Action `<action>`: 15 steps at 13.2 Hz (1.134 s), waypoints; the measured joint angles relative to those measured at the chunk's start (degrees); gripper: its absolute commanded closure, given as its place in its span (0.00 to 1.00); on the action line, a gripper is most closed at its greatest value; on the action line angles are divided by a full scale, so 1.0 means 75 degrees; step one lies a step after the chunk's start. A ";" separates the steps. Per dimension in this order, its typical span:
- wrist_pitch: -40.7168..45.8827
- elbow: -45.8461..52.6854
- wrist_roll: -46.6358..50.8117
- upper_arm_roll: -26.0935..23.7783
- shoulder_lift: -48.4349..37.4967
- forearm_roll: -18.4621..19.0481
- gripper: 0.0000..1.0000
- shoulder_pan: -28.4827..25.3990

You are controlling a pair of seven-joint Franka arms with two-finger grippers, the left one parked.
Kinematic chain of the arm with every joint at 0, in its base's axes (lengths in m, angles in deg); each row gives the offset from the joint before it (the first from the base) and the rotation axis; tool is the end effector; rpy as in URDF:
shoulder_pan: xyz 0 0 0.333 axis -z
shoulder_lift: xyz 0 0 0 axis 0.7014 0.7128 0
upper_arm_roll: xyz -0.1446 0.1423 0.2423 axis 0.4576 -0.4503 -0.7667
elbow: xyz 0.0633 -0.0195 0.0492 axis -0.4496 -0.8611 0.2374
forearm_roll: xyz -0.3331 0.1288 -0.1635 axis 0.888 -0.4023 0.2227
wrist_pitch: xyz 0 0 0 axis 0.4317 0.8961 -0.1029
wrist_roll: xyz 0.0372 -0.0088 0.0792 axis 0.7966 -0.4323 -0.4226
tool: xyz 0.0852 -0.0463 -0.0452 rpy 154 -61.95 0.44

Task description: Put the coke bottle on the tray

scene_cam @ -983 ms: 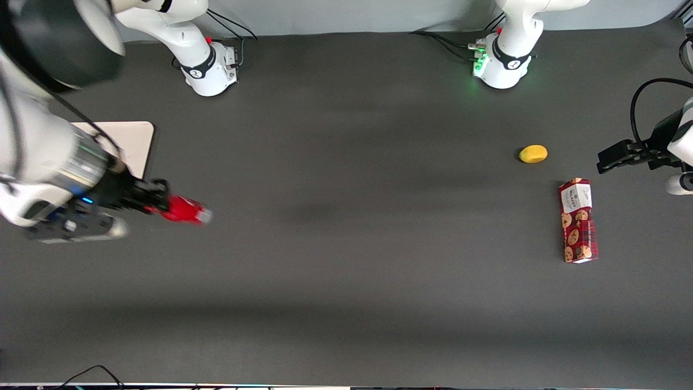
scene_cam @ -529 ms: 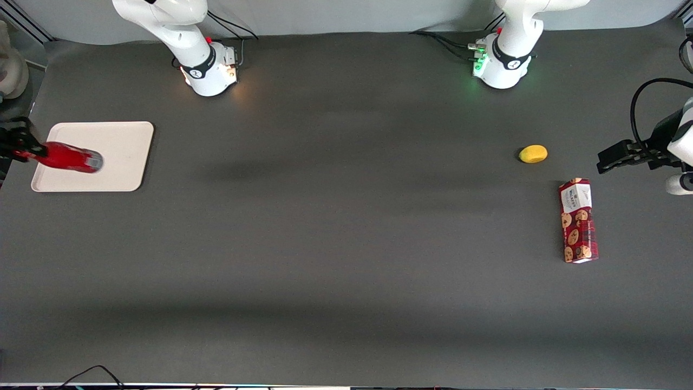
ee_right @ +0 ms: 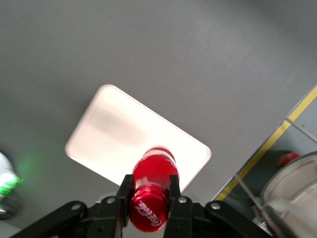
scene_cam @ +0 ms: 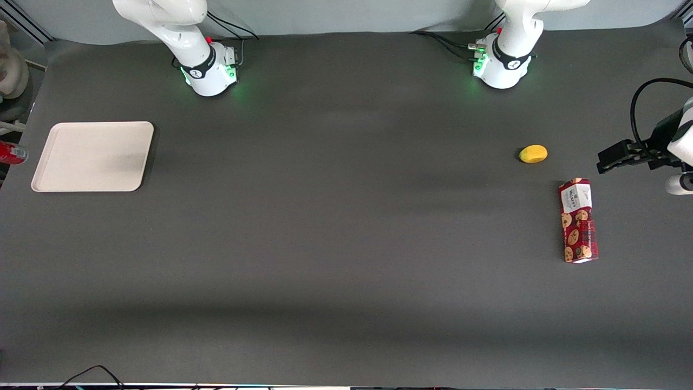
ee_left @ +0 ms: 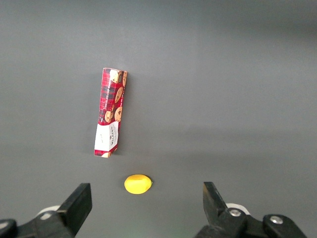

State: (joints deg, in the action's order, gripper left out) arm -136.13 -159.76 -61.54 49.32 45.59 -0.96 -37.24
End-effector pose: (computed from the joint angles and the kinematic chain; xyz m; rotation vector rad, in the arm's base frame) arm 0.4817 -0.3367 0.5513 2.9114 0.9015 -0.2233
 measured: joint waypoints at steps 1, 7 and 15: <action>-0.0825 -0.0642 -0.0547 0.0360 0.0009 -0.0006 0.94 0.0045; -0.4113 -0.3320 -0.3314 0.1127 0.0102 -0.1226 0.94 0.0963; -0.4410 -0.3537 -0.5926 0.2010 0.1165 -0.3816 0.72 0.0985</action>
State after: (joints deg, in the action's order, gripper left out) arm -169.21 -186.29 -105.99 64.39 54.33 -29.58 -29.85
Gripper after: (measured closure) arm 0.674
